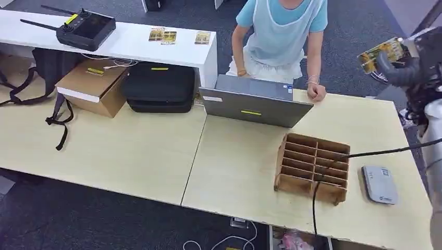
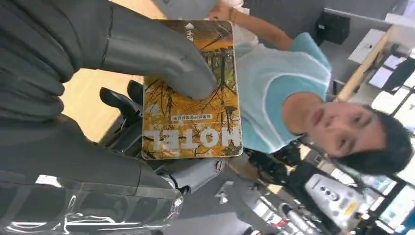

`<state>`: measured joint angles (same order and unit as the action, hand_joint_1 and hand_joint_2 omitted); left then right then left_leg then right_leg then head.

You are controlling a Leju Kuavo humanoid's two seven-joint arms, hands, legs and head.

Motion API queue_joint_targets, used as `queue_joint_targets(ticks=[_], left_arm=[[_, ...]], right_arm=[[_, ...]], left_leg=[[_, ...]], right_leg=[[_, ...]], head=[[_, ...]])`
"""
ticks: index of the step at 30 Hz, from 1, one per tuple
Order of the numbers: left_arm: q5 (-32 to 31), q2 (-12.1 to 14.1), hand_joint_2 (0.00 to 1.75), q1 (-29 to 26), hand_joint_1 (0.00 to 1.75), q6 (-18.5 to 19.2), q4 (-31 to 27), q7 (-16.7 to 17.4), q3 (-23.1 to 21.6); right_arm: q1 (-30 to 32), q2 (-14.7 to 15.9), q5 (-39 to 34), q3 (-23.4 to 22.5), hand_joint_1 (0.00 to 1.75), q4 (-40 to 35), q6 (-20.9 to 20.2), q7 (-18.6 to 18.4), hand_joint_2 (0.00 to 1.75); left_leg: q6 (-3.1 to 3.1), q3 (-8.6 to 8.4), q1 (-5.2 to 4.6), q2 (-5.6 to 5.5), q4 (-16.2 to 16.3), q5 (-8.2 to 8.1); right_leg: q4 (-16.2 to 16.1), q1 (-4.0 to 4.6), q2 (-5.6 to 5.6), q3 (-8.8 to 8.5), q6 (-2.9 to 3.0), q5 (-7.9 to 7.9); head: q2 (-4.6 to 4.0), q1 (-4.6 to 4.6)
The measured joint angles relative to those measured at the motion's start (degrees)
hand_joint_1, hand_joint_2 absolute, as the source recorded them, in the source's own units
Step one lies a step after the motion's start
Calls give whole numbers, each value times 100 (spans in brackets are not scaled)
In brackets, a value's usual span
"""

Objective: Pass the card to the sensor for recognition and then transmit it.

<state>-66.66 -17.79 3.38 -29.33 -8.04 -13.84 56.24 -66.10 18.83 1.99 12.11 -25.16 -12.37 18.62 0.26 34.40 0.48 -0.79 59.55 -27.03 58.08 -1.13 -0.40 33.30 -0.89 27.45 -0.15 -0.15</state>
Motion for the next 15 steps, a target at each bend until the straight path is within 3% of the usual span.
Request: queue_joint_targets(ticks=[7, 15], left_arm=[[-61, 0, 0, 3, 0, 0, 0, 35, 7], [-79, -7, 0, 6, 0, 0, 0, 124, 33]], right_arm=[[294, 643, -195, -267, 175, 96, -438, -324, 175], [480, 903, -300, -330, 175, 238, -523, -553, 175]], left_leg=[[1, 0, 1, 0, 1, -1], [0, -1, 4, 11, -1, 0]], right_leg=[[-1, 2, 2, 3, 0, 0], [1, 4, 8, 5, 0, 0]], head=[[0, 0], [0, 0]])
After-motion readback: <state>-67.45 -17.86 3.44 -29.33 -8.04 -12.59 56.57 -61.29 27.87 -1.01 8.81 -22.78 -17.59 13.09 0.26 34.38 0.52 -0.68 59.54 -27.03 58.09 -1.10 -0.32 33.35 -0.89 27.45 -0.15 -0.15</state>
